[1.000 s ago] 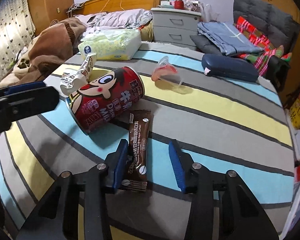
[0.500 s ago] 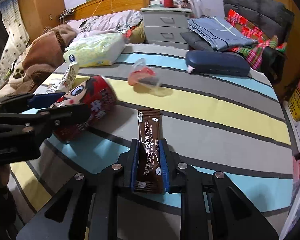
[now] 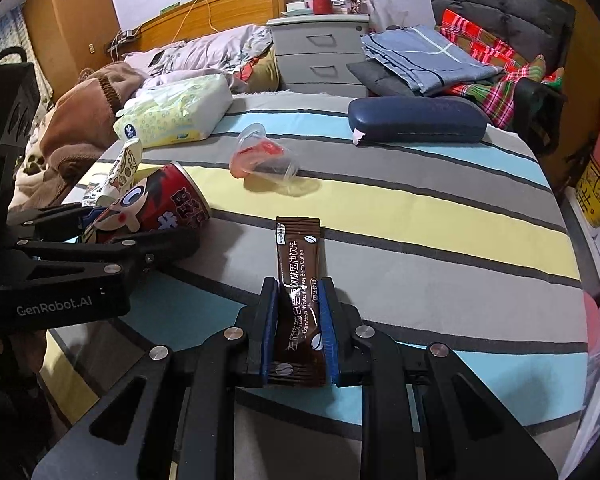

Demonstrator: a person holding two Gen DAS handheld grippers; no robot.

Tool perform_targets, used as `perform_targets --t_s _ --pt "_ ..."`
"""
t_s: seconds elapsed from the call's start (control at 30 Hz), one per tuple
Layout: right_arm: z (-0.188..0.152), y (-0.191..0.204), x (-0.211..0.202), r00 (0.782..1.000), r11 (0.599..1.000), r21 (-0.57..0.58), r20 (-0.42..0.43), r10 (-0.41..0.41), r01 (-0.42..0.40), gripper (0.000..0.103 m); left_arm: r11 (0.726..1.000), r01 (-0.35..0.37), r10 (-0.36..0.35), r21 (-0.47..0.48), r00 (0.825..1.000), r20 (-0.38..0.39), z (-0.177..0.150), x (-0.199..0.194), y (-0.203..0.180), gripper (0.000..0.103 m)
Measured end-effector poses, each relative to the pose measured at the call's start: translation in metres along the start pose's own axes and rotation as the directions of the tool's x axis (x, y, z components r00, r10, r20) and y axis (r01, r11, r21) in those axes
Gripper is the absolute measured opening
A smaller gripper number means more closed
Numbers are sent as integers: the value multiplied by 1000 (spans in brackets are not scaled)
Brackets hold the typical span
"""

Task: Collect trash
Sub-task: 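Grasp the brown coffee stick packet with the right tool while the left grasps the red cartoon-face can, then carry the coffee packet and cartoon-face can toward the white bin with both tools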

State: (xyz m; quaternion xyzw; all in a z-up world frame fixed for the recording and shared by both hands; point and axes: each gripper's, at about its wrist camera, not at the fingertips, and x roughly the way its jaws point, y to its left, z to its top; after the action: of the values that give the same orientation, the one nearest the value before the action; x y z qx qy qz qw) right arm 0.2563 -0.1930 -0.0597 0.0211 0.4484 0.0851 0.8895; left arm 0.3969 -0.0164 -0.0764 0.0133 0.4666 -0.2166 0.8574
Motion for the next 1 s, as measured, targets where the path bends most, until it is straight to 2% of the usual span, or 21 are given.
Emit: perform_targets --t_s 0.37,0.67,1.0 --pt "0 -3 -3 1000 1000 13 13 2 -2 20 999 -42 42 6 999 12 -7 -10 -10 54" --pt "-6 -5 -26 998 1000 26 57 7 -9 20 999 -47 47 6 997 54 -15 -39 -22 54" --pt "-21 -22 -64 993 997 72 110 -30 22 20 998 -31 25 54 994 102 -30 -79 -67 54"
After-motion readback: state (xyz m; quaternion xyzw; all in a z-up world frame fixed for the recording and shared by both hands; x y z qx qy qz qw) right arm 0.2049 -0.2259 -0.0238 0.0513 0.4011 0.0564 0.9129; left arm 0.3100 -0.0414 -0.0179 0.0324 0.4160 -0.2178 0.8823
